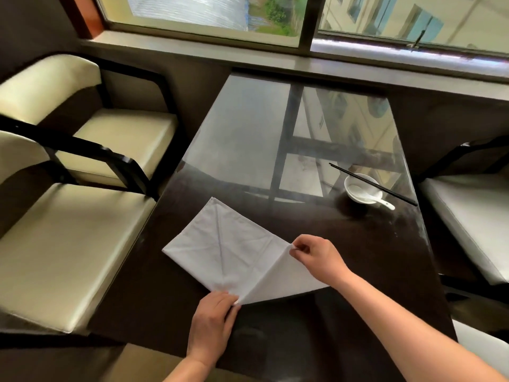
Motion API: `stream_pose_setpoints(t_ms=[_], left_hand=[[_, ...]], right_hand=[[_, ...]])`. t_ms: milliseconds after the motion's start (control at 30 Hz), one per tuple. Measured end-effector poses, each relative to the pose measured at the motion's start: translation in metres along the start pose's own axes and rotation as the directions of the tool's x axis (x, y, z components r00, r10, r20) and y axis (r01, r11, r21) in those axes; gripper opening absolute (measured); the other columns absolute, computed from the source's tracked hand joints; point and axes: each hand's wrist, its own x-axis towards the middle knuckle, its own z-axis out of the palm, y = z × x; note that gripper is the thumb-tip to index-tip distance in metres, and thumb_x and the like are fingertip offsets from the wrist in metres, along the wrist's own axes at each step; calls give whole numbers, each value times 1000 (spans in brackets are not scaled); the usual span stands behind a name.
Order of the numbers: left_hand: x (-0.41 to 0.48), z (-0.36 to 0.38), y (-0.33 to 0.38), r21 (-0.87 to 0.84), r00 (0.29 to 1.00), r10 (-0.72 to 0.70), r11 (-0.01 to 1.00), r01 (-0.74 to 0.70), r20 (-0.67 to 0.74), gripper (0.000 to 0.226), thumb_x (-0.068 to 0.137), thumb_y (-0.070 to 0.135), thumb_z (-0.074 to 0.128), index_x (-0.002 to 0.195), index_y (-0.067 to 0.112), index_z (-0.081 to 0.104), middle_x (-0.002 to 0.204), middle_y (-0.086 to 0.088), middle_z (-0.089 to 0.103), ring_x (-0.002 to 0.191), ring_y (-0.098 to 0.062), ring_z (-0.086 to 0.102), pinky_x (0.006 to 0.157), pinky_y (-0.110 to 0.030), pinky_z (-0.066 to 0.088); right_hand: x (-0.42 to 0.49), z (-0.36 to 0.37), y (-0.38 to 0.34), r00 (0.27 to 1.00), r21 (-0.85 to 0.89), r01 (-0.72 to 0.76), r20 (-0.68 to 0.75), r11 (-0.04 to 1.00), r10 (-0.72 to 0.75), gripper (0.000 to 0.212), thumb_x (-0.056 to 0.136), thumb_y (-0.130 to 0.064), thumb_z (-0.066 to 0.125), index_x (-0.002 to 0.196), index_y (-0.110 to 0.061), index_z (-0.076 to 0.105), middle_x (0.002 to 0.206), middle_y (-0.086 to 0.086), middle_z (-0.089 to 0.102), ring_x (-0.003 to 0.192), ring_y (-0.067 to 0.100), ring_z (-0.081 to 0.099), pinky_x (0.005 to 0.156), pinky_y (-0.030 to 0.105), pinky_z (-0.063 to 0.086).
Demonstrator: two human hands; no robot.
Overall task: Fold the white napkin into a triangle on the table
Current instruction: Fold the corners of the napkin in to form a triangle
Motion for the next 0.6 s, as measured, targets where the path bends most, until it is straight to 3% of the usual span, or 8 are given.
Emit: stream_pose_setpoints(t_ms=[67,133,300,433,600], left_hand=[[3,0,1,-9,1000,-21,1000,21,14,22,77,17,84,98,19,77,93,6,74,90,-11,68,84,-26,55],[4,-1,1,-33,999,-21,999,22,37,28,76,15,85,102,19,75,94,8,72,88,-8,66,82,-24,54],[5,-6,0,-35,998,14,999,-12,69,40,80,21,82,118,23,70,100,11,70,91,-8,64,81,-25,54],[7,-9,2,-26,991,75,997,-72,113,45,80,25,81,122,27,67,95,11,66,85,-10,61,75,-26,53],[5,-11,0,-4,986,97,995,-97,136,40,83,38,69,123,32,66,96,10,63,86,-10,58,75,-24,50]], right_hand=[[16,4,2,999,-21,-37,26,999,38,8,91,-31,69,85,-25,70,73,-8,68,71,10,62,67,31,49],[30,9,3,997,-36,-68,43,997,70,10,91,-31,69,84,-24,69,76,-7,68,74,14,63,68,33,49],[50,24,2,988,-71,-117,96,991,123,14,90,-29,69,77,-25,65,79,-7,66,79,17,62,71,34,49],[58,31,-2,987,-121,-146,55,982,154,18,88,-33,69,72,-31,64,78,-10,64,83,18,63,71,32,48],[65,40,-4,981,-140,-190,24,972,195,10,87,-38,69,82,-30,72,91,-1,72,90,21,65,72,33,50]])
